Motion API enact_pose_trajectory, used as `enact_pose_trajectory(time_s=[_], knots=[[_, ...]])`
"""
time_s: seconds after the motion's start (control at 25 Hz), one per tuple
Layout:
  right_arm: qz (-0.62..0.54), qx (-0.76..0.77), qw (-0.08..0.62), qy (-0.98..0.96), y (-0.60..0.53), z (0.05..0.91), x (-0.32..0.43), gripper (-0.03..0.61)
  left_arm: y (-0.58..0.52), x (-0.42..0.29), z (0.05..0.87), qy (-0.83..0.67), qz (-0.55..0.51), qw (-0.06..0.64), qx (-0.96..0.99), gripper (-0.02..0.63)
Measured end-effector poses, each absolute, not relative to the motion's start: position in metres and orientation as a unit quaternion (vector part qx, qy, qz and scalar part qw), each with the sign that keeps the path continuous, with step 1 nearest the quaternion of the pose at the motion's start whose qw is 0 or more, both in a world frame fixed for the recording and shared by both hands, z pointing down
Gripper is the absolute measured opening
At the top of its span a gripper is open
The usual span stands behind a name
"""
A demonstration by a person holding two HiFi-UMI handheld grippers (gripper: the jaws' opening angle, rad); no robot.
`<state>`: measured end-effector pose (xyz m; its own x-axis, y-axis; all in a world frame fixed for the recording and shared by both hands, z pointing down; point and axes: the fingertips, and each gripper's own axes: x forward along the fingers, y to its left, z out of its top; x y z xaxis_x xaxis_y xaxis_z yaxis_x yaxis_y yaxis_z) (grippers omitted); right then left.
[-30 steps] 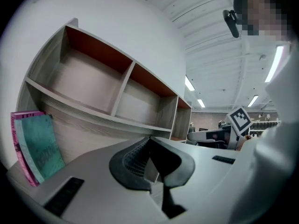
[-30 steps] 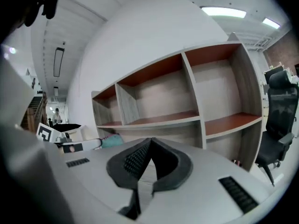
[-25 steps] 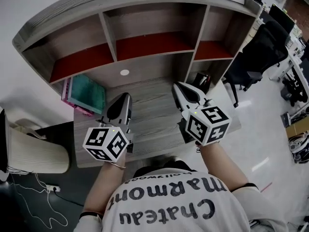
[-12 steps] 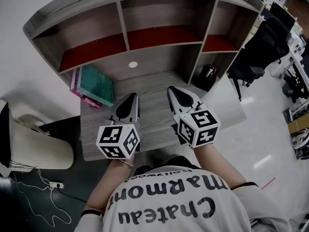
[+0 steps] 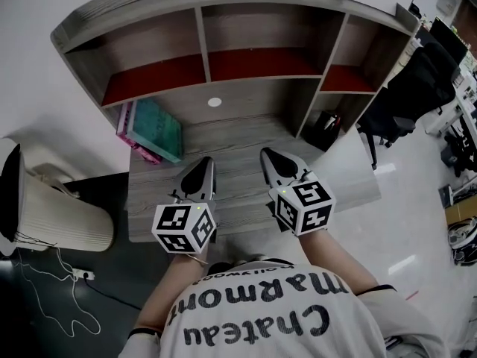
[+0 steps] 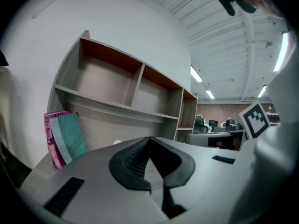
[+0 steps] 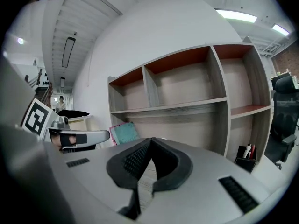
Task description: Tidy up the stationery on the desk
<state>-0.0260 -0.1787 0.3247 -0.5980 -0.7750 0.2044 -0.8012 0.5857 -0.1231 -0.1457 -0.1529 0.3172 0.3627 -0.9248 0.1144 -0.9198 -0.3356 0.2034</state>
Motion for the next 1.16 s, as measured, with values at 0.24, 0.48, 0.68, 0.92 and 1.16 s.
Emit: enact_pose_trajectory(time_s=[0.24,0.48,0.68,0.92,1.16], knots=[[0.115,0.431,0.074,-0.892,-0.182,0.331,-0.018,0.012,-0.15,-0.139,0.324,-0.576,-0.015,0.131,0.807,0.015],[0.122,0.424,0.077,-0.894,-0.182,0.337,-0.011,0.012,-0.148,-0.138,0.329,-0.588,-0.018,0.139,0.797,0.015],[0.128,0.422,0.077,-0.894,-0.185,0.341,-0.004,0.012,-0.148,-0.133,0.333,-0.591,-0.015,0.142,0.794,0.015],[0.132,0.423,0.077,-0.893,-0.19,0.344,0.0,0.012,-0.149,-0.132,0.337,-0.592,-0.011,0.145,0.792,0.015],[0.14,0.421,0.079,-0.893,-0.194,0.348,0.001,0.012,-0.154,-0.13,0.336,-0.591,-0.012,0.145,0.794,0.015]])
